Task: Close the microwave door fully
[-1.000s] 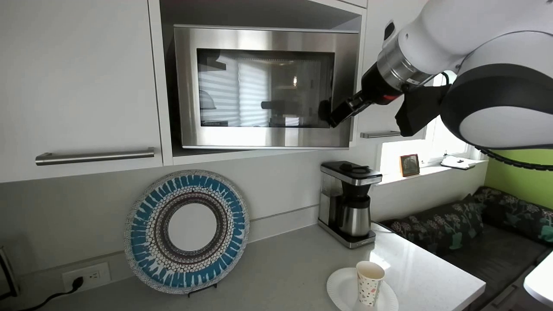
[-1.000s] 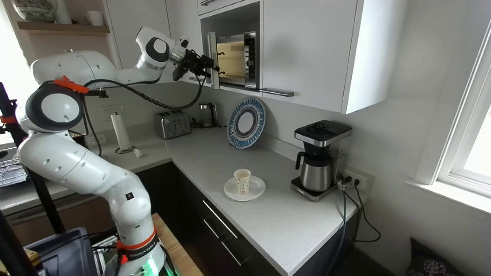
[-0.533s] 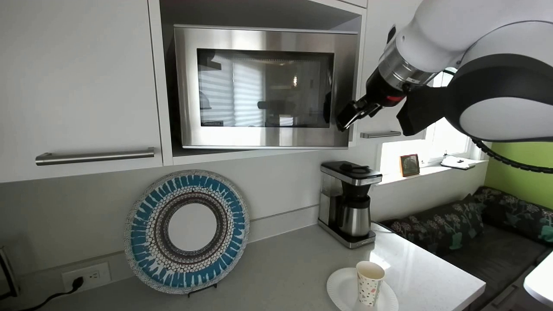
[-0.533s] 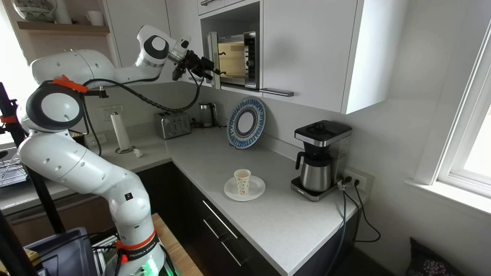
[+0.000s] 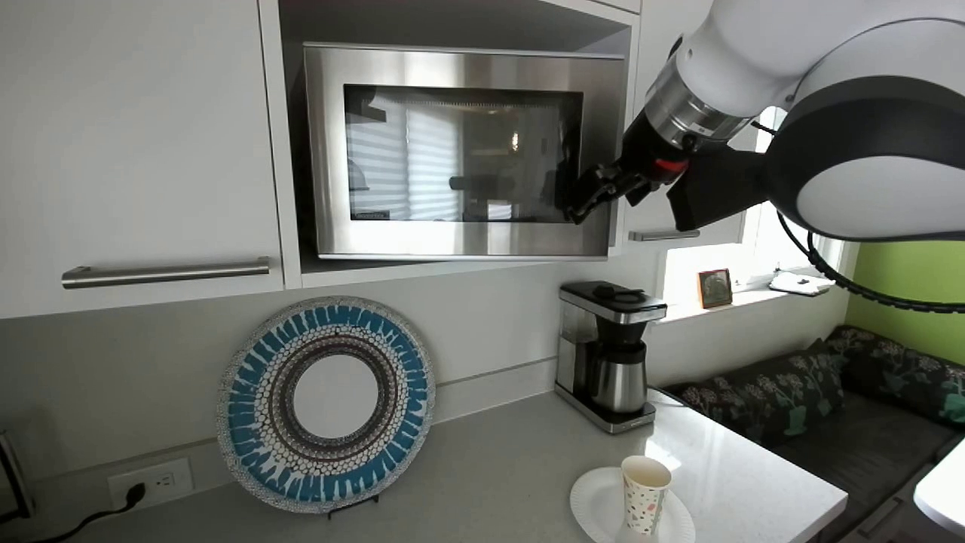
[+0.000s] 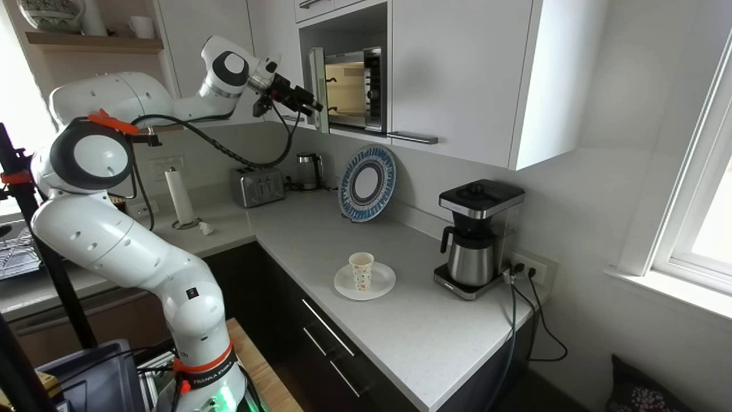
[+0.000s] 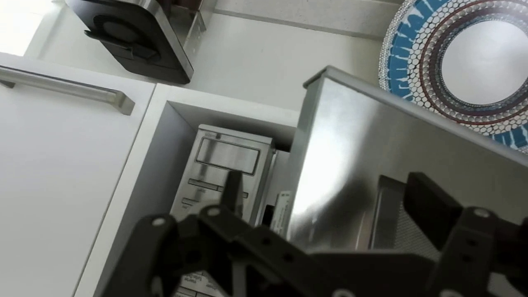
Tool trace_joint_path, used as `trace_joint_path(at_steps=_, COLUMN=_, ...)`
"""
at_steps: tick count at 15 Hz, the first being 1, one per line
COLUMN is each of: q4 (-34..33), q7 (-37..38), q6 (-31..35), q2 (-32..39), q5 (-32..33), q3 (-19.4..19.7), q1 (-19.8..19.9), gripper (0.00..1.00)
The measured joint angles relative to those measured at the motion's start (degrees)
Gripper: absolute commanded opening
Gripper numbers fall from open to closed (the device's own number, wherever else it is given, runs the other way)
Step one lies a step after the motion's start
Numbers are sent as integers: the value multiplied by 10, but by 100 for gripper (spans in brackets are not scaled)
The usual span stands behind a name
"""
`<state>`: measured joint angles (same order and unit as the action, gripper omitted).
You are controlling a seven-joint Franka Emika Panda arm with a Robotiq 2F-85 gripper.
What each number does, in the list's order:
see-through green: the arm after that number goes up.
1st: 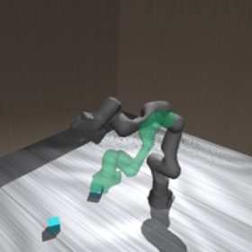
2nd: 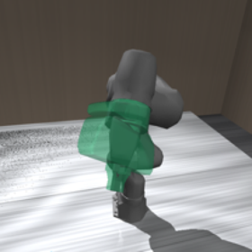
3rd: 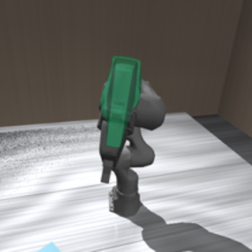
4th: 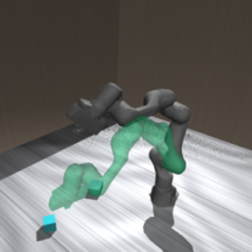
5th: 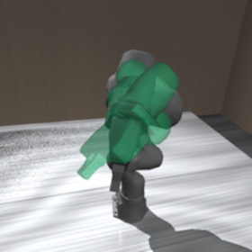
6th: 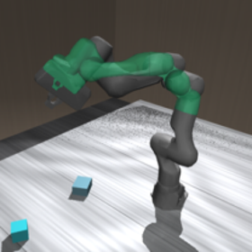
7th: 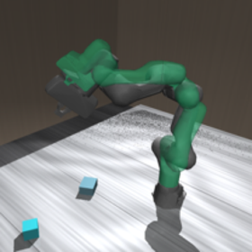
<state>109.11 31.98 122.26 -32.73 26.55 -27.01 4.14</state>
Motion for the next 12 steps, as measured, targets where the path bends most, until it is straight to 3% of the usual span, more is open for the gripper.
trace_joint_path(at_steps=2, q4=-10, q7=16, q6=-9, q2=7, q5=0, q3=-9, q1=0, gripper=69)
trace_joint_path(at_steps=11, q4=-29, q7=58, q6=-29, q2=16, q5=11, q3=-5, q1=4, gripper=3)
trace_joint_path(at_steps=12, q4=-29, q7=61, q6=-28, q2=17, q5=12, q3=-2, q1=6, gripper=1)
